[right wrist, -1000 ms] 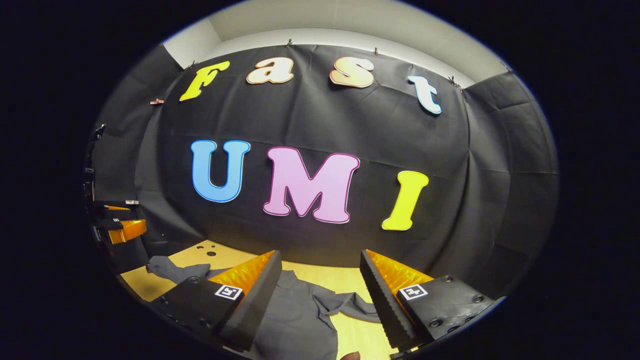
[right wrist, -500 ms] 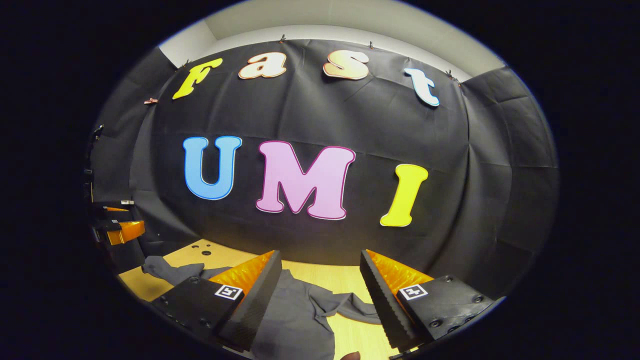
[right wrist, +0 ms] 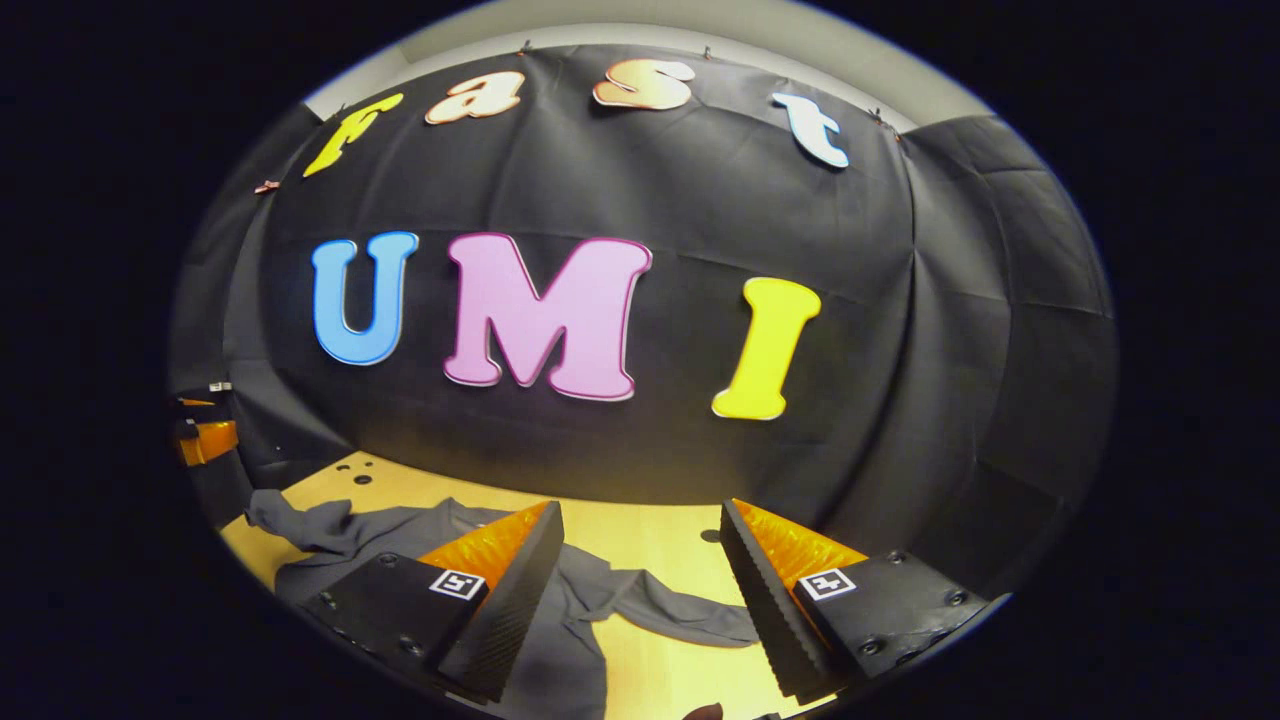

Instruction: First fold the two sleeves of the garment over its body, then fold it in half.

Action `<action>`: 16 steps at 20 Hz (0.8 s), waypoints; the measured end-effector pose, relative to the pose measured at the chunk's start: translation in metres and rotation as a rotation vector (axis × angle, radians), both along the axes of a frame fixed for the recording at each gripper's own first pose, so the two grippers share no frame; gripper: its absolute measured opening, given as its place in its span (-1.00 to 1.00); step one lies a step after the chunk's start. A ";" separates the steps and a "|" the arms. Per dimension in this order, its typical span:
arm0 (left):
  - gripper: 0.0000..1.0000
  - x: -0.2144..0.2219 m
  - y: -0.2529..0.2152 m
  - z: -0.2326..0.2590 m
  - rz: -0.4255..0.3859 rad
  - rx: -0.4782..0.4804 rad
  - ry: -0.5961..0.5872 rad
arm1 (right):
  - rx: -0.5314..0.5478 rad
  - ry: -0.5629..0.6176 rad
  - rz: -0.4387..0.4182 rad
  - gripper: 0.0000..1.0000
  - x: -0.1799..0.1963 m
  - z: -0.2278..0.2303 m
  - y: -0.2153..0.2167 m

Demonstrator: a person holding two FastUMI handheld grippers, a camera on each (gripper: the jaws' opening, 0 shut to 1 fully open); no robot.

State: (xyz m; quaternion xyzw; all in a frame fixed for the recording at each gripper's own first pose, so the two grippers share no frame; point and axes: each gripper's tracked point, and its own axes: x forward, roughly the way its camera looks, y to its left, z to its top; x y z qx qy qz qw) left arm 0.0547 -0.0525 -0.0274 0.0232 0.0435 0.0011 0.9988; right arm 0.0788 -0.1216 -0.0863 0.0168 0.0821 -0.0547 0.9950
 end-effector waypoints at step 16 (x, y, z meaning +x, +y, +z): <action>0.91 0.004 -0.047 -0.037 0.049 0.036 0.117 | 0.075 0.331 -0.064 0.96 0.076 -0.214 -0.120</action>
